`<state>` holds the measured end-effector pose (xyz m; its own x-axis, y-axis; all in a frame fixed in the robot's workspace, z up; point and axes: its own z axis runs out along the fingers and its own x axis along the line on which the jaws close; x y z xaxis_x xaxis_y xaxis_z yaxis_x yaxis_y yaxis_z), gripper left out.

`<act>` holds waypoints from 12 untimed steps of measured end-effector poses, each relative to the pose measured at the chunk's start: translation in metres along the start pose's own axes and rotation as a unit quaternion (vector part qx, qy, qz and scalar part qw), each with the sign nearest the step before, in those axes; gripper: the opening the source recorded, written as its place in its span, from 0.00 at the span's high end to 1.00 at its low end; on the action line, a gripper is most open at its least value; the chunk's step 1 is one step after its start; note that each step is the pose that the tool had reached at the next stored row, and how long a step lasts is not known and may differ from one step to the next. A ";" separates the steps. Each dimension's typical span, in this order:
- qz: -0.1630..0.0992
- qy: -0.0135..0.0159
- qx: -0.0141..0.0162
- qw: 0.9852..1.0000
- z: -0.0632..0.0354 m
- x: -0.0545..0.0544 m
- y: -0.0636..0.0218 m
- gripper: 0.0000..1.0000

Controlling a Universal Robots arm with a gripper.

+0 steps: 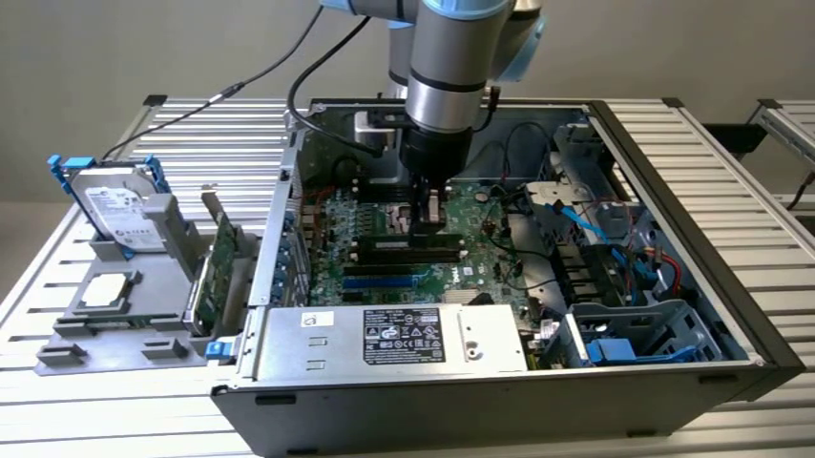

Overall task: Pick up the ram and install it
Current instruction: 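Insert the ram into the slot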

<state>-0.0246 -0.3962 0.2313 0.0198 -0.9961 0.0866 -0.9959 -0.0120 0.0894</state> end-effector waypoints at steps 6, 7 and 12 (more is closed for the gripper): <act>0.000 0.003 0.004 1.000 0.0022 0.000 0.0016 0.86; 0.000 0.003 0.004 1.000 0.0026 0.000 0.0022 0.86; 0.000 0.004 0.005 1.000 0.0040 0.000 0.0041 0.86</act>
<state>-0.0290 -0.3962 0.2276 0.0200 -0.9953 0.0943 -0.9967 -0.0125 0.0800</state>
